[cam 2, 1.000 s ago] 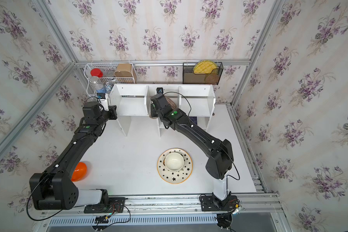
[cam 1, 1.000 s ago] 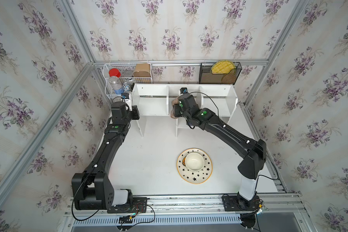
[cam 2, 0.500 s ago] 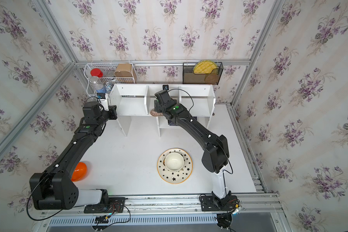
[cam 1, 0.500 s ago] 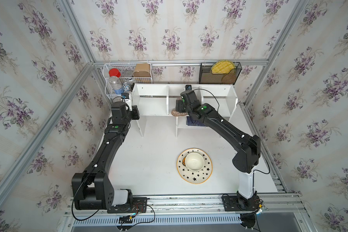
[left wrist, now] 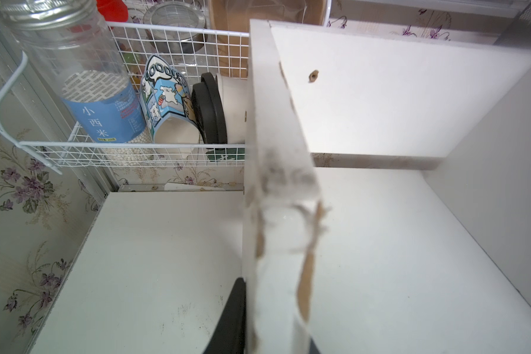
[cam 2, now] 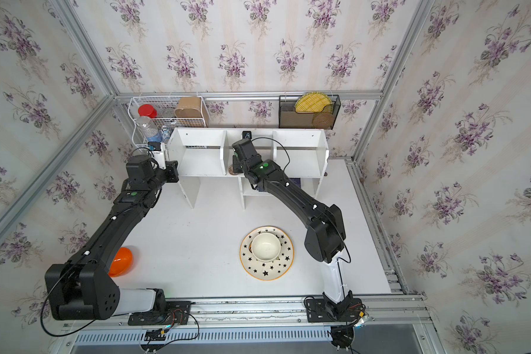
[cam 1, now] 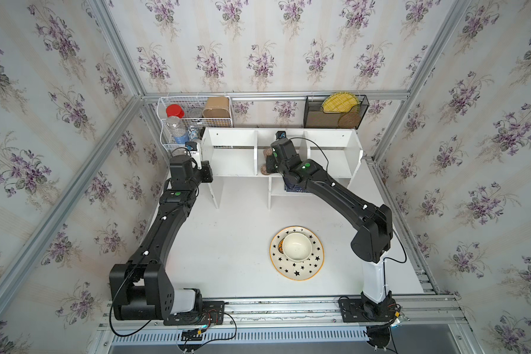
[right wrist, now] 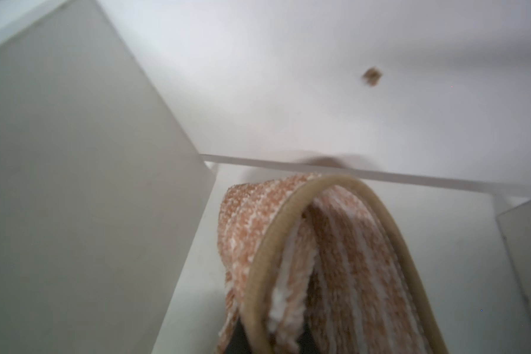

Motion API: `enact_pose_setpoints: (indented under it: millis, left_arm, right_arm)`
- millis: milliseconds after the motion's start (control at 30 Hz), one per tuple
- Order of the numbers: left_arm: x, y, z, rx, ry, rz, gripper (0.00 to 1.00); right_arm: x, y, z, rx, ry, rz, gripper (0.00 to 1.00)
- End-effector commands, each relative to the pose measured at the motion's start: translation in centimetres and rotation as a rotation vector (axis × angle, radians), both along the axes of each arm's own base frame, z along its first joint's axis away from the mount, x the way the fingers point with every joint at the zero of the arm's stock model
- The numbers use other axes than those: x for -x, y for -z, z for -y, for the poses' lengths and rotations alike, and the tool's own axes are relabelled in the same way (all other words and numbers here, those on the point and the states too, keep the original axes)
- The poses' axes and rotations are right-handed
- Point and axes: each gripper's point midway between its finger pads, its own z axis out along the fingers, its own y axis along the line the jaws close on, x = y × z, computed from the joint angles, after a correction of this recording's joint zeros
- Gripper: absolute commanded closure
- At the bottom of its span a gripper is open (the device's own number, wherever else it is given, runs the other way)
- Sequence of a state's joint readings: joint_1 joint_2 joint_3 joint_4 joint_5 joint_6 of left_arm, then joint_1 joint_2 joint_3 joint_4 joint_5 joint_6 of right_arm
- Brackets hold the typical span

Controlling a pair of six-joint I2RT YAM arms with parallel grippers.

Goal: Wipe the bookshelf clean with a cloth
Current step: Wipe the dust from the shelf.

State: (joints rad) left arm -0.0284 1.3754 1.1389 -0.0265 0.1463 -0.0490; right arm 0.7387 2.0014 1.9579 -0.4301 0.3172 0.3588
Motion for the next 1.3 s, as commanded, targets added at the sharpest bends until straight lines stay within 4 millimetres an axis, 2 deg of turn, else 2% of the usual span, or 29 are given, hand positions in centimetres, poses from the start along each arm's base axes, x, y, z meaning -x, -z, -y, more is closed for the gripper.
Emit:
enact_pose_setpoints:
  millis: [0,100,167,233,300,400,500,633,900,1000,1133,1267]
  left_arm:
    - [1.6,2.9,2.2,0.129,0.081,-0.153,1.00]
    - [1.6,2.9,2.3,0.131,0.083,-0.154,1.00]
    - [1.6,2.8,2.3,0.134,0.085,-0.153,1.00]
    - [1.6,2.7,2.4,0.136,0.089,-0.149,1.00]
    - [1.7,2.7,2.3,0.133,0.086,-0.151,1.00]
    - [1.7,2.6,2.2,0.128,0.084,-0.148,1.00]
    - [1.8,2.5,2.3,0.130,0.087,-0.147,1.00]
    - [1.7,2.6,2.3,0.132,0.084,-0.149,1.00]
    - [1.8,2.6,2.3,0.133,0.083,-0.148,1.00]
    - [1.8,2.6,2.4,0.134,0.084,-0.150,1.00]
    - [1.7,2.6,2.5,0.139,0.088,-0.151,1.00]
    - [1.8,2.5,2.4,0.138,0.087,-0.148,1.00]
  right_arm:
    - [1.9,-0.1,0.7,-0.005,-0.018,-0.012,1.00]
    - [2.5,-0.2,2.7,0.024,0.032,0.007,1.00]
    - [2.0,-0.6,4.0,0.064,0.076,0.020,1.00]
    - [1.1,-1.0,4.4,0.062,0.087,0.014,1.00]
    - [-0.2,-1.2,4.3,0.071,0.100,0.013,1.00]
    - [-1.3,-0.4,3.1,0.065,0.094,0.004,1.00]
    - [-0.9,-0.1,0.9,-0.002,0.025,-0.014,1.00]
    - [1.0,-0.5,-1.2,-0.019,-0.047,0.005,1.00]
    - [2.6,-1.0,2.8,0.068,0.045,0.011,1.00]
    - [3.2,-2.5,4.0,0.080,0.067,0.041,1.00]
    - [2.7,-4.1,3.6,0.064,0.062,0.080,1.00]
    - [0.8,-3.2,2.3,0.092,0.071,0.067,1.00]
